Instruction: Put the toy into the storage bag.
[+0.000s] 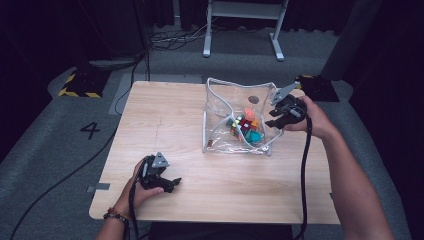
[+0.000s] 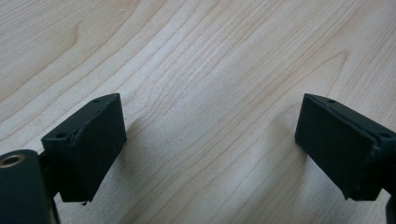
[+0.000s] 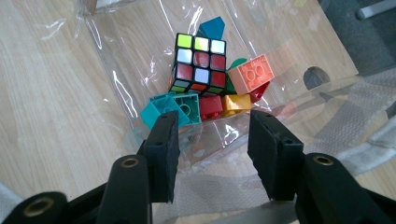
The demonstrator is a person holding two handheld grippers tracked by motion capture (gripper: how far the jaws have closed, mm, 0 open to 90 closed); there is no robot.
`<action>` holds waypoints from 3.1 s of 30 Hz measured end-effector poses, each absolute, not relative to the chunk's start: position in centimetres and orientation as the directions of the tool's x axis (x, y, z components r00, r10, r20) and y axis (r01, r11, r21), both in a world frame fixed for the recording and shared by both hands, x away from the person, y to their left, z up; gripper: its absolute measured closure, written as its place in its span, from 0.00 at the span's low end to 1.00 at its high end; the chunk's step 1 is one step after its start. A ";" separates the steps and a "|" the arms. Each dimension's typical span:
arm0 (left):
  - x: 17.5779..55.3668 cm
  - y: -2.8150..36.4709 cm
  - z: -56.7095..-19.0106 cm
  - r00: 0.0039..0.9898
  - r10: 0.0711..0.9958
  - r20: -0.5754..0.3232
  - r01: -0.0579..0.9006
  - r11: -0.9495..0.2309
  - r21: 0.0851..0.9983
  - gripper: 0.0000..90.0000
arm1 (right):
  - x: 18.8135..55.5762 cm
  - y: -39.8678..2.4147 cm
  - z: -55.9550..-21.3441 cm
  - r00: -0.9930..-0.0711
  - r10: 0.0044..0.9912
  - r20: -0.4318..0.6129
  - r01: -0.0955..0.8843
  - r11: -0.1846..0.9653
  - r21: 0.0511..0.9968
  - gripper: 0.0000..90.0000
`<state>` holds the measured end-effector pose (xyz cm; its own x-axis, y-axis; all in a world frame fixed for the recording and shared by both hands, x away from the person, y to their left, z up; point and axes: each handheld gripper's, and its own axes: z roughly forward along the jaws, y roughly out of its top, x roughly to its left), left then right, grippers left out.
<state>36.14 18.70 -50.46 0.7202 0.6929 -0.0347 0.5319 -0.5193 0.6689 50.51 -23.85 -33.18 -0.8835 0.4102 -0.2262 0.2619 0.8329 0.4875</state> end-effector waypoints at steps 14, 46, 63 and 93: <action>36.1 18.7 -50.5 0.720 0.693 -0.035 0.532 -0.519 0.669 0.10 | 49.7 -23.7 -32.9 -0.844 0.475 -0.248 0.249 0.758 0.604 0.46; 36.1 18.7 -50.5 0.720 0.693 -0.035 0.532 -0.519 0.669 0.10 | 44.5 -28.1 -31.9 -0.693 0.690 -0.208 0.224 0.480 0.848 0.30; 36.1 18.7 -50.5 0.721 0.692 -0.036 0.532 -0.520 0.668 0.10 | 41.2 -30.1 -33.3 -0.707 0.683 -0.186 0.199 0.444 0.874 0.30; 36.1 18.7 -50.5 0.720 0.693 -0.035 0.532 -0.519 0.669 0.10 | 39.4 -32.2 -39.1 -0.720 0.671 -0.180 0.266 0.506 0.821 0.30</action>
<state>36.14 18.70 -50.46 0.7202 0.6929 -0.0347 0.5319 -0.5193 0.6689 39.37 -32.17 -39.11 -0.7197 0.6705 -0.1801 0.2656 0.5056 0.8209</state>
